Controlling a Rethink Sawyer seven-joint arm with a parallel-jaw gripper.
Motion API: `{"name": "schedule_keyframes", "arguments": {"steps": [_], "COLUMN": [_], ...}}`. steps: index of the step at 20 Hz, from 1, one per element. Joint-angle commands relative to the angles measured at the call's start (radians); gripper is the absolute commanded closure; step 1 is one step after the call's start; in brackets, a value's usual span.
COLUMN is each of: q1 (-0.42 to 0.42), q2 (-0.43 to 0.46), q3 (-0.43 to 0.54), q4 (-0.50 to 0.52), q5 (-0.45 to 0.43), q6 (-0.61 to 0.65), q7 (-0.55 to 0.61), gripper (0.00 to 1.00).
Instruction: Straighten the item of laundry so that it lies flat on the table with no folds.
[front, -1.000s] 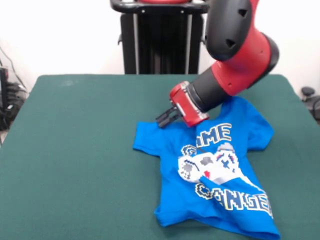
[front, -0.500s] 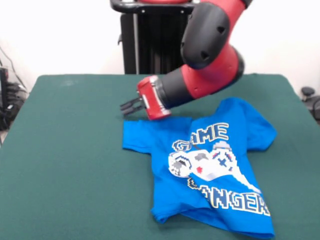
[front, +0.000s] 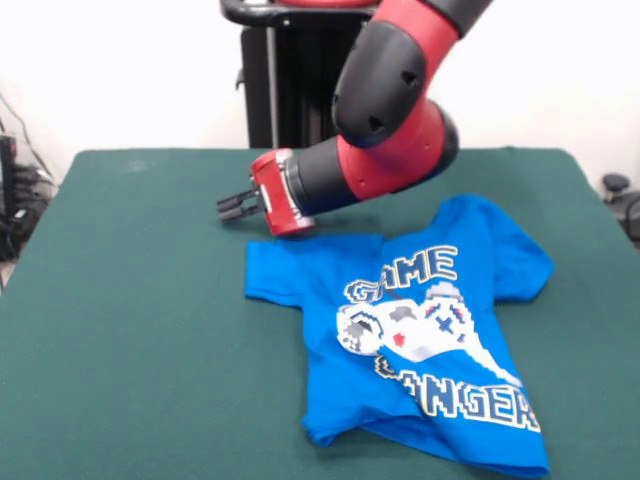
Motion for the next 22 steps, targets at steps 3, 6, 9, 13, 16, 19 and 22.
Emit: {"name": "schedule_keyframes", "arguments": {"steps": [3,6,9,13,16,19,22], "q1": [-0.065,-0.151,-0.209,-0.281,-0.354,-0.404,-0.462], "q2": [-0.290,-0.429,-0.507,-0.528,-0.502,-0.477,-0.459], "q3": [0.237,0.348,0.413,0.501,0.597,0.668,0.746], "q4": [0.063,0.100,0.111,0.116,0.131,0.150,0.184], "q5": [0.120,0.129,0.119,0.101,0.097,0.086,0.086], "q6": [0.008,0.097,0.166,0.143,0.066,0.001,-0.060], "q7": [-0.044,-0.191,-0.272,-0.291,-0.289,-0.269,-0.249], "gripper": [1.00,1.00,1.00,1.00,1.00,1.00,1.00]}}
